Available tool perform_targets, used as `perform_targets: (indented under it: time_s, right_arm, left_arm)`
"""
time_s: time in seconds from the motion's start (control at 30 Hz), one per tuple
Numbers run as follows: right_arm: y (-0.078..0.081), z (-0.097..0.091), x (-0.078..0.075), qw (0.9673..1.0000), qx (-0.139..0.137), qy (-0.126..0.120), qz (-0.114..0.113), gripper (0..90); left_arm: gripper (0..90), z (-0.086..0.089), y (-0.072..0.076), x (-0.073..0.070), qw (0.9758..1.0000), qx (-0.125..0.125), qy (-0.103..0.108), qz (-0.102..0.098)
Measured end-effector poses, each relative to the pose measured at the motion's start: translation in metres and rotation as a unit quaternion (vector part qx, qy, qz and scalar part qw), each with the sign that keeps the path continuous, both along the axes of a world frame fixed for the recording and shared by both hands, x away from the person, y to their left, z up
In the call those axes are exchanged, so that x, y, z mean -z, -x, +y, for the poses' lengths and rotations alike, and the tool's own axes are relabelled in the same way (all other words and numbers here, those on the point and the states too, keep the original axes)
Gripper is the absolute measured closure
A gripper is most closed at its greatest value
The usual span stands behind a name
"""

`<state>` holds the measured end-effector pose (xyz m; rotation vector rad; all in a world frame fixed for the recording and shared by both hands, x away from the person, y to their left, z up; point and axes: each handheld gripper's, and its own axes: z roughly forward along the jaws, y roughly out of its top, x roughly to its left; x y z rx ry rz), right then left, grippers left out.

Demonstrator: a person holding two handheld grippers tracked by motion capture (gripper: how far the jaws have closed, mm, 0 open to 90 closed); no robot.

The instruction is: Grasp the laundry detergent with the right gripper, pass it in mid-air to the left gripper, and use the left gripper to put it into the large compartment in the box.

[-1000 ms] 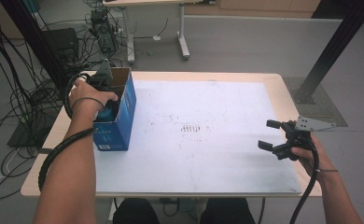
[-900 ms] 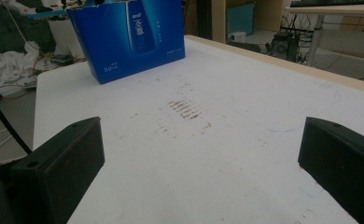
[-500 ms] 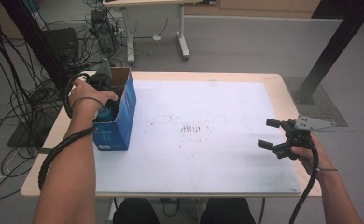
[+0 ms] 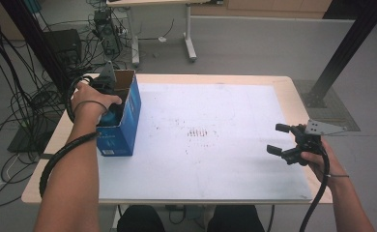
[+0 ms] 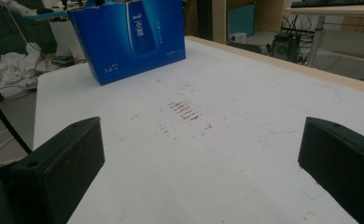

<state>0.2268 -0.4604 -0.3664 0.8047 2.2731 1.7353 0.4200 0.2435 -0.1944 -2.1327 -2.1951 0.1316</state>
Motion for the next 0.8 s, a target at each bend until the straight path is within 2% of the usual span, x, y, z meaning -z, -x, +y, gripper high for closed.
perform_targets:
  time_s: [0.43,0.63,0.8]
  right_arm:
    - [-0.0008,0.0009,0.0004,1.0,-0.001,-0.001,0.001,0.2]
    - [-0.0017,0.0021,0.0009,1.0,-0.001,0.0,0.002,0.2]
    - [-0.0023,0.0029,0.0004,1.0,-0.002,0.002,0.002,0.2]
  left_arm:
    - [37.1,-0.0009,-0.0013,0.0011,1.0,0.005,-0.003,0.001]
    - [32.2,0.0008,-0.0029,0.0057,1.0,0.004,0.002,0.008]
    - [31.0,0.0009,-0.0024,0.002,1.0,0.006,0.001,0.004]
